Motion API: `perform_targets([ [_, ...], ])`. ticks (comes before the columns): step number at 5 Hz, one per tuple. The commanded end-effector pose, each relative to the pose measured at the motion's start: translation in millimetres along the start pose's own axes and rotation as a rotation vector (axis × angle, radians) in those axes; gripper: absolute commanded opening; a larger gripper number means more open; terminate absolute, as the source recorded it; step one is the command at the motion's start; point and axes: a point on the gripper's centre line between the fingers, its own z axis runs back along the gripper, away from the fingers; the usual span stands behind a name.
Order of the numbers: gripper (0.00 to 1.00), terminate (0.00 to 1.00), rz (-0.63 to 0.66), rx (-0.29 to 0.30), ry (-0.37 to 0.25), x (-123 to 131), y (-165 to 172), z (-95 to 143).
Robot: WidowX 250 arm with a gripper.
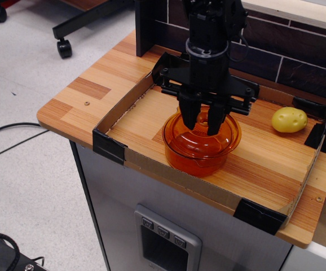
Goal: Put lid on pot
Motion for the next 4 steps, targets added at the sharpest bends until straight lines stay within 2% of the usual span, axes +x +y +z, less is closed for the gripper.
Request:
perform_targets([
  [1,0.00,0.00,-0.027,-0.007,-0.023,-5.7,12.9,9.0],
  [2,1.00,0.00,-0.031,0.005,0.005,-3.9,13.7,11.7],
  [4,1.00,0.00,0.043,-0.056,-0.011,17.8,0.0,38.8],
])
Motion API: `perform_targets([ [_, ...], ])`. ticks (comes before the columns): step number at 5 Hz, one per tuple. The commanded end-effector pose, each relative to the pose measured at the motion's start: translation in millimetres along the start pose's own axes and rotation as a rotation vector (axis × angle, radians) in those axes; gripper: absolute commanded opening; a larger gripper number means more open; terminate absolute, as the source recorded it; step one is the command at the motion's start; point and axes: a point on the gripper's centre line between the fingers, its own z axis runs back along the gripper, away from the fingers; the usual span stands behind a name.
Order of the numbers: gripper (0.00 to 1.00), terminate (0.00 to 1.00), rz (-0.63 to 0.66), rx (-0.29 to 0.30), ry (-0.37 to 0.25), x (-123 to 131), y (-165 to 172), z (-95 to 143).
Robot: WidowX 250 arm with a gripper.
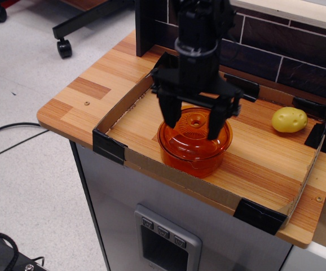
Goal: Put lid on pot
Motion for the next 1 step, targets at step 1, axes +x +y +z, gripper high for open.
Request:
perform_targets([
  [1,1.00,1.00,0.039,-0.074,-0.062,22.7,-4.1,49.4],
])
